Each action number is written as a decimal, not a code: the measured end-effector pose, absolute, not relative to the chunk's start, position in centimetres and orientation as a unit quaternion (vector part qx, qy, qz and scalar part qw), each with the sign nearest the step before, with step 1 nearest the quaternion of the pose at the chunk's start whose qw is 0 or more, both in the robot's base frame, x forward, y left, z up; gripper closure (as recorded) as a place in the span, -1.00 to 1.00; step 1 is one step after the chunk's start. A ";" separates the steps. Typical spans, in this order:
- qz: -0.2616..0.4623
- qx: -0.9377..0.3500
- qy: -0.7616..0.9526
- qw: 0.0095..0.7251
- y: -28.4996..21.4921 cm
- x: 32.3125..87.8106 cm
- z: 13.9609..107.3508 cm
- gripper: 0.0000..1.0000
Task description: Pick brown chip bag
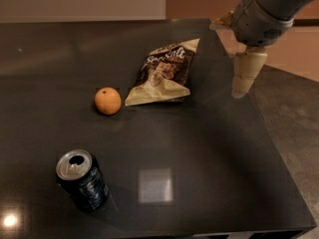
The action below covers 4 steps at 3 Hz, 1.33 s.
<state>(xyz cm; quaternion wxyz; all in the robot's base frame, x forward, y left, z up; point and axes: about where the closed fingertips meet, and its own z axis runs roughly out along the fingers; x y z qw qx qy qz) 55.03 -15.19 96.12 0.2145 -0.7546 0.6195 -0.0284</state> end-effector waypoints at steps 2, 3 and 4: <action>0.008 -0.810 0.552 0.201 -10.3 59.6 93.8 -1.00; 0.023 -0.828 0.528 0.186 -8.2 61.4 91.9 -1.00; 0.033 -0.846 0.504 0.168 -6.2 62.8 90.2 -1.00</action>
Offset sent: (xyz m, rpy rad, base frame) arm 0.0688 0.0747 -0.0396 -0.0143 0.0964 0.2993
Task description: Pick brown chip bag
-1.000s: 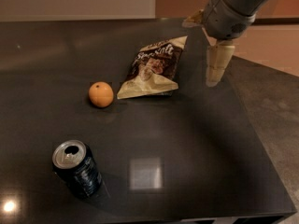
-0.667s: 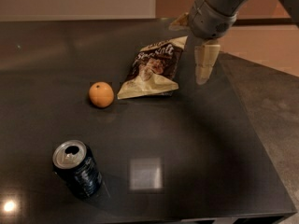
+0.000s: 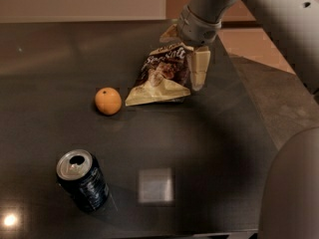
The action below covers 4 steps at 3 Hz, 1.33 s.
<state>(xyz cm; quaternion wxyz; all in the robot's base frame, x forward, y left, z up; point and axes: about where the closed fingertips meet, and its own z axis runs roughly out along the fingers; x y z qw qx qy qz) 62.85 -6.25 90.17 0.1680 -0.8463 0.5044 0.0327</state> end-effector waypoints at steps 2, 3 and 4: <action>0.026 -0.877 0.465 0.114 -3.3 64.9 87.5 -1.00; 0.022 -0.888 0.450 0.092 -2.4 65.7 86.4 -1.00; 0.015 -0.896 0.437 0.073 -2.0 66.3 85.4 -1.00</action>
Offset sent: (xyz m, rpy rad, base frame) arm 0.0170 0.0343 -0.0364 -0.2005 0.0873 0.1629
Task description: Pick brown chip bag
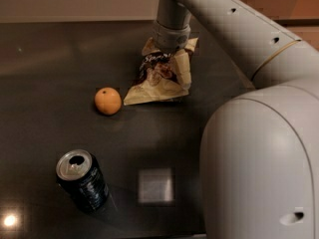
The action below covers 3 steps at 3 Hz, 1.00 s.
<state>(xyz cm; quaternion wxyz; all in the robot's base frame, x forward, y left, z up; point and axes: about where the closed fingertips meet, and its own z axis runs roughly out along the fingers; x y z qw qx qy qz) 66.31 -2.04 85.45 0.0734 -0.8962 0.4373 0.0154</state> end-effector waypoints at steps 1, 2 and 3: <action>0.013 -0.904 0.423 0.057 -2.0 66.4 84.7 -0.66; 0.006 -0.910 0.411 0.048 -2.0 66.4 84.5 -0.16; -0.004 -0.913 0.406 0.043 -2.2 66.3 85.0 0.27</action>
Offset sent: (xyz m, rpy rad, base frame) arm -0.0215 -0.0154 -0.0051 -0.1313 0.0766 0.0943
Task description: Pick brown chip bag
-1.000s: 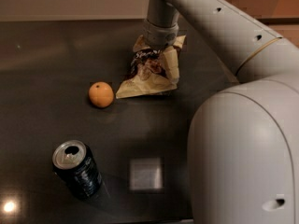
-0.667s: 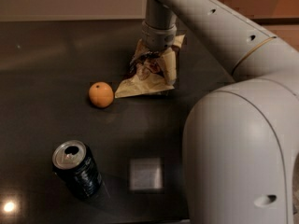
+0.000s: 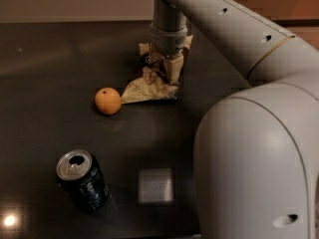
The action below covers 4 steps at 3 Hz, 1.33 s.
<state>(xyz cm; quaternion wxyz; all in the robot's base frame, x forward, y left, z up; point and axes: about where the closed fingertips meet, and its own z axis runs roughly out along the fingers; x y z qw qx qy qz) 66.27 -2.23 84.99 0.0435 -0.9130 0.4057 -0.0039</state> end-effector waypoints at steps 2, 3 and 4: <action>-0.041 -0.916 0.395 0.048 -3.6 64.9 88.7 1.00; -0.060 -0.922 0.380 0.047 -4.8 64.3 91.1 1.00; -0.074 -0.932 0.353 0.046 -5.7 63.3 93.3 1.00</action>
Offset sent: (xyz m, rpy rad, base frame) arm -0.0417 -0.0377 0.0674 -0.0788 -0.0543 0.0369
